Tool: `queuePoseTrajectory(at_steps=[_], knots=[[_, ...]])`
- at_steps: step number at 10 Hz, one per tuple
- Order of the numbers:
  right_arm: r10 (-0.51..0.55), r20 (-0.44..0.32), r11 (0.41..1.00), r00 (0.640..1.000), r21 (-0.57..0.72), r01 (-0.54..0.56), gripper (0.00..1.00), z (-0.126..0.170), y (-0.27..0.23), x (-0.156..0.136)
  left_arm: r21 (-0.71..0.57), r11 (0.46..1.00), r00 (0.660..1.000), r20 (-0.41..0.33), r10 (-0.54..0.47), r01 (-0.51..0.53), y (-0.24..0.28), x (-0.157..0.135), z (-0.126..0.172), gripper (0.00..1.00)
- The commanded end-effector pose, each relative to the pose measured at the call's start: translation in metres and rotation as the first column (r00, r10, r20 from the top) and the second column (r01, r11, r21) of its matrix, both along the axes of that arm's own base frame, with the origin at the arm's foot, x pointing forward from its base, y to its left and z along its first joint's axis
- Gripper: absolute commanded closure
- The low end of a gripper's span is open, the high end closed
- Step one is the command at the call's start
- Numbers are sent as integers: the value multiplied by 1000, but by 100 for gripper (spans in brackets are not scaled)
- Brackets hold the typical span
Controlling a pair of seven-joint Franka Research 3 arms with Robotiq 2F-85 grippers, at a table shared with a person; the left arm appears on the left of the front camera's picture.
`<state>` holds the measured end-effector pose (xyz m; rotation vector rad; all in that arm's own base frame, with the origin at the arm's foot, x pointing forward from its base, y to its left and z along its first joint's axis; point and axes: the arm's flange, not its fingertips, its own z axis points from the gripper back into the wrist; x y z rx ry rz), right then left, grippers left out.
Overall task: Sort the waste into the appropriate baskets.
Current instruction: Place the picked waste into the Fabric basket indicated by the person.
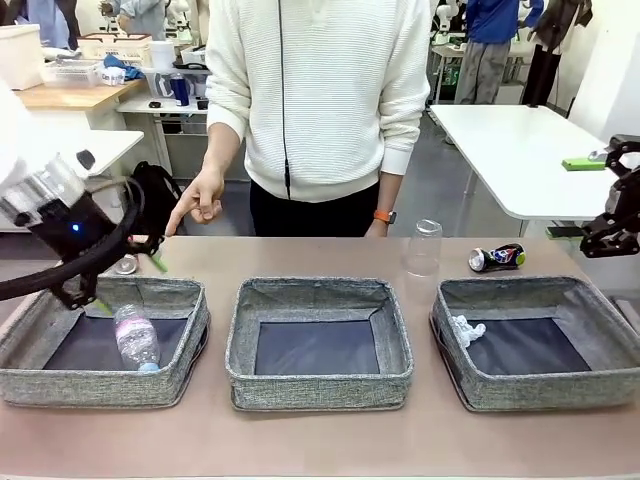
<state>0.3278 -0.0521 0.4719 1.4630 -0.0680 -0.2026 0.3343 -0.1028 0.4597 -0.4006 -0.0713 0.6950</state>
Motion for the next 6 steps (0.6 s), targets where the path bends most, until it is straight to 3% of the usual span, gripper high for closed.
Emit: queuePoseTrajectory(at_steps=[1, 2, 3, 4, 5, 6], knots=[[3, -20, 1000, 1000, 2, -3, 0, 5, -1, -2, -407, 828, 922, 208, -328, 386, 15, -19, 1, 0], [3, -20, 1000, 1000, 2, -3, 0, 5, -1, -2, -513, 608, 794, 435, -424, 606, 22, -27, 8, 0], [3, -20, 1000, 1000, 2, -3, 0, 5, -1, -2, -537, 413, 671, 658, -340, 736, 33, -32, 11, 0], [3, -20, 1000, 1000, 2, -3, 0, 5, -1, -2, -552, 366, 654, 705, -274, 749, 40, -33, 8, 0], [3, -20, 1000, 1000, 2, -3, 0, 5, -1, -2, -515, 257, 565, 803, -188, 818, 49, -33, -1, 0], [3, -20, 1000, 1000, 2, -3, 0, 5, -1, -2, -553, 196, 579, 807, -117, 810, 52, -28, -12, 0]])
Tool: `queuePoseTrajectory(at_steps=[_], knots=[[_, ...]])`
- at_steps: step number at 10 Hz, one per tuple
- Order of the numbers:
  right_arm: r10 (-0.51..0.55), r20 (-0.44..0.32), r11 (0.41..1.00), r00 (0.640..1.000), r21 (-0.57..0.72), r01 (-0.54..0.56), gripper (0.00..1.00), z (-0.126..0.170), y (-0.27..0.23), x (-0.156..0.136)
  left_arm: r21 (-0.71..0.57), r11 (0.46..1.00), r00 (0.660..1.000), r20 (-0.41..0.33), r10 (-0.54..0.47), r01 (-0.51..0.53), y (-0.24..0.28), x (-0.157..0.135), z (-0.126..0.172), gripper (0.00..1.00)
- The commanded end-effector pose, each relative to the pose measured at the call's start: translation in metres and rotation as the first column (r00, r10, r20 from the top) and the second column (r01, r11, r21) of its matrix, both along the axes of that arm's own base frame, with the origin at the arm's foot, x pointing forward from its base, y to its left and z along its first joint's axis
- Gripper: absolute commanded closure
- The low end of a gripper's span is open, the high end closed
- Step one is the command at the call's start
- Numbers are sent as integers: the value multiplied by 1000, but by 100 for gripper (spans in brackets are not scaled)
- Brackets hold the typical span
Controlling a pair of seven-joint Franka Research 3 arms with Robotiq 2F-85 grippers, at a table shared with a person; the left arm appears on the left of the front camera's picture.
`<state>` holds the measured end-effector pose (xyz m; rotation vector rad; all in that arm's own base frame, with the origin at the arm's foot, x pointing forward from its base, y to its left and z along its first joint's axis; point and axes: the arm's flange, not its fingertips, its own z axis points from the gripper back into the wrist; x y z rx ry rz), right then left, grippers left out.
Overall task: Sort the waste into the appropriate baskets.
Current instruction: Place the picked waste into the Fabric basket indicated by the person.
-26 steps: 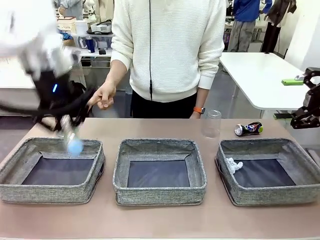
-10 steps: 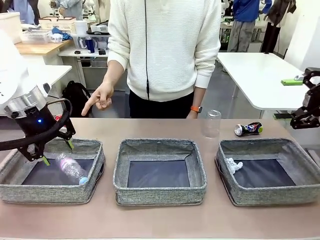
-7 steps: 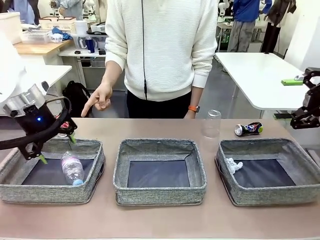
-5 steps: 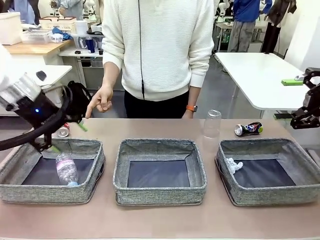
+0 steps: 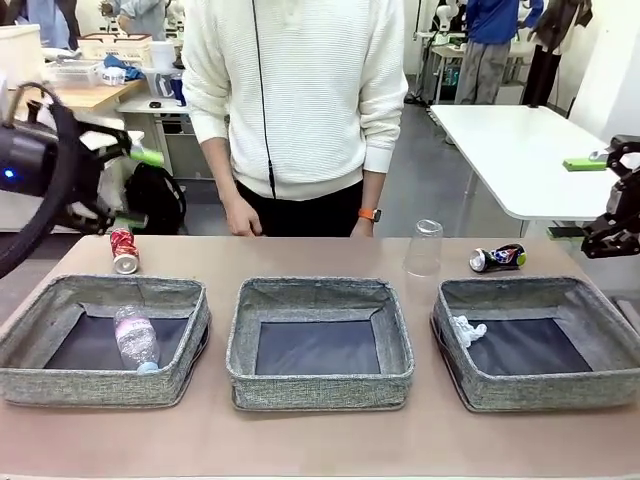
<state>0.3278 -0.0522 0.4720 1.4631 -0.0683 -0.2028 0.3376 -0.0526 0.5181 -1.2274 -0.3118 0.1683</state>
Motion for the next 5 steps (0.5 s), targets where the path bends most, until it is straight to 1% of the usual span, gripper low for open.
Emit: queuePoseTrajectory(at_steps=[1, 2, 3, 4, 5], knots=[[4, -20, 1000, 1000, 2, -4, 0, 5, -1, -2, -454, 793, 913, 245, -326, 405, 4, -30, -86, 0], [4, -20, 1000, 1000, 2, -4, 0, 5, -1, -2, -476, 795, 926, 207, -316, 377, 6, -32, -96, 0], [4, -20, 1000, 1000, 2, -4, 0, 5, -1, -2, -515, 777, 932, 198, -303, 362, 7, -33, -103, 0], [4, -20, 1000, 1000, 2, -4, 0, 5, -1, -2, -497, 789, 925, 85, -369, 360, -1, -29, -106, 0], [4, -20, 1000, 1000, 2, -4, 0, 5, -1, -2, -389, 895, 965, 222, -139, 219, 12, 17, -39, 0]])
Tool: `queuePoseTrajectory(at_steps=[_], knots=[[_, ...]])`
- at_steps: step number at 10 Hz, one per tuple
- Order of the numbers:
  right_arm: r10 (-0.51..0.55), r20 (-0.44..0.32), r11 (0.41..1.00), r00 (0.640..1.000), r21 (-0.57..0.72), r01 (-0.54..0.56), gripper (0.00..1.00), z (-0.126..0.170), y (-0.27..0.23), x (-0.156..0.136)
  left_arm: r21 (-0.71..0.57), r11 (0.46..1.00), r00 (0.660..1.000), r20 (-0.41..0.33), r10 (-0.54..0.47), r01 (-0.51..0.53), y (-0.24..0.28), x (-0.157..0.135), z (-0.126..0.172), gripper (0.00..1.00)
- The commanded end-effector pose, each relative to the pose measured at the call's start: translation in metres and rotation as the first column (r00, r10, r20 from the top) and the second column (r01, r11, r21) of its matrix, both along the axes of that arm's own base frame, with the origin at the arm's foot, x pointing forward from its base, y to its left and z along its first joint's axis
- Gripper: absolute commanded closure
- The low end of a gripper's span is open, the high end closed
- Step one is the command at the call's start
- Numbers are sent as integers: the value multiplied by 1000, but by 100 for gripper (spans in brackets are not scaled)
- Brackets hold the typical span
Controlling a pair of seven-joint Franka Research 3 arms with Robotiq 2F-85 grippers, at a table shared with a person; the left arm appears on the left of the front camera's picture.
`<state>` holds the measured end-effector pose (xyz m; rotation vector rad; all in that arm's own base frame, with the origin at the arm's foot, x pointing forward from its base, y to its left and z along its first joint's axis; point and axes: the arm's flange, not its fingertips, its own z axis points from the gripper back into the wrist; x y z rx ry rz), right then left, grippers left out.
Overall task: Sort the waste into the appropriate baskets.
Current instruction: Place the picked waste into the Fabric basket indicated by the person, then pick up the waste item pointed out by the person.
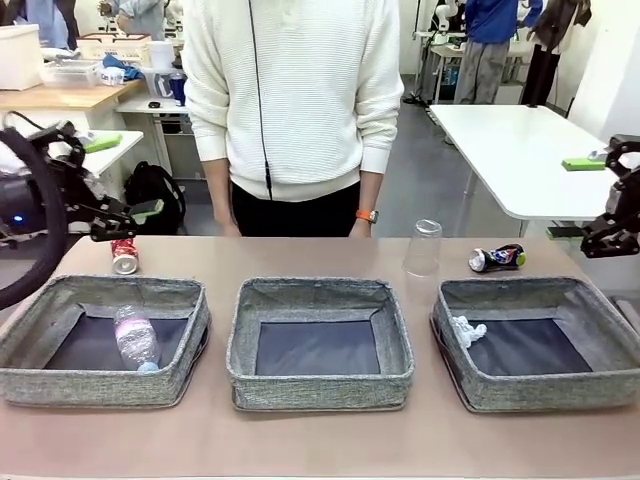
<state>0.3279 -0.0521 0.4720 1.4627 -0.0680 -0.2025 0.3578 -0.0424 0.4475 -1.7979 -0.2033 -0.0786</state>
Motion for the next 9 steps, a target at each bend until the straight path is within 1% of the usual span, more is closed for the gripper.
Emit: queuePoseTrajectory(at_steps=[1, 9], knots=[[3, -20, 1000, 1000, 2, -3, 0, 5, -1, -2, 89, 989, 992, 56, 114, -118, 2, -3, 32, 0], [3, -20, 1000, 1000, 2, -3, 0, 5, -1, -2, 89, 989, 992, 56, 114, -118, 2, -3, 32, 0]])
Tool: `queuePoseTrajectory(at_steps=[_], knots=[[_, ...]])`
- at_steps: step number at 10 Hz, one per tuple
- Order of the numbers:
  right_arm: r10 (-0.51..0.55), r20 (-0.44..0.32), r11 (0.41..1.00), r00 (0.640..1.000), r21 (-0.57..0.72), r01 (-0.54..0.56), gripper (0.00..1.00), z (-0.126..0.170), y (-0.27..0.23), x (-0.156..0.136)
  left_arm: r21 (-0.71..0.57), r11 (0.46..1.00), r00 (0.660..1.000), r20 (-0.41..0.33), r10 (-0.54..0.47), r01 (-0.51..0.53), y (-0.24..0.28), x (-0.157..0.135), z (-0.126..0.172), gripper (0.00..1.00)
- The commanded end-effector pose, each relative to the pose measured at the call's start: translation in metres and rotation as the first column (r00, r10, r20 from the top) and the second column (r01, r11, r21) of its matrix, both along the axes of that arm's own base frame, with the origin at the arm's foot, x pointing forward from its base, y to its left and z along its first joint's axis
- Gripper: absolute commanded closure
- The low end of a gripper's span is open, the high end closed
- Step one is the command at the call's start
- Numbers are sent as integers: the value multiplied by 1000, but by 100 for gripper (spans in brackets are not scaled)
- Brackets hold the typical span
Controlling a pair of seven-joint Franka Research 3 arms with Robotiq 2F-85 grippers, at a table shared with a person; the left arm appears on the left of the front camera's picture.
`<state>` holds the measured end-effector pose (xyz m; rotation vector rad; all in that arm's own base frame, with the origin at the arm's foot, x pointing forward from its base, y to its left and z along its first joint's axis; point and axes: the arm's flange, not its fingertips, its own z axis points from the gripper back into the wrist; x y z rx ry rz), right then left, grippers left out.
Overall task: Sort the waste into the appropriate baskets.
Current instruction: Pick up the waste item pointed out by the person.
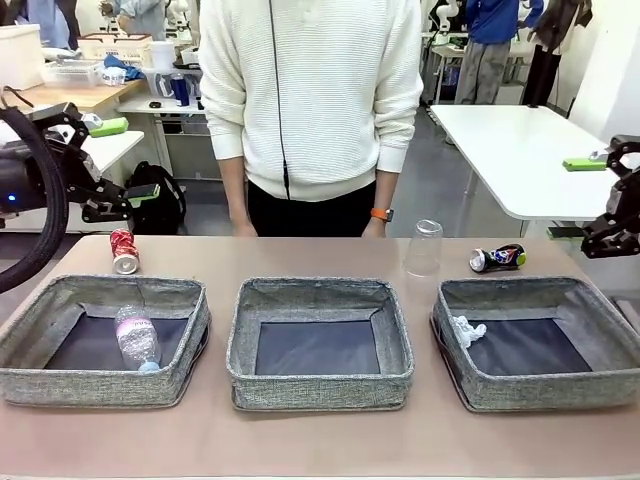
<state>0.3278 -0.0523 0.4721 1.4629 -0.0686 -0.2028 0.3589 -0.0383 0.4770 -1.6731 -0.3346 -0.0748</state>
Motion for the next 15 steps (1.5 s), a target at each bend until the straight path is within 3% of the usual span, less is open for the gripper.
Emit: queuePoseTrajectory(at_steps=[1, 15], knots=[[4, -20, 1000, 1000, 2, -4, 0, 5, -1, -2, -19, 1000, 1000, -15, 12, -12, -2, -4, 2, 0], [4, -20, 1000, 1000, 2, -4, 0, 5, -1, -2, -19, 1000, 1000, -15, 12, -12, -2, -4, 2, 0]])
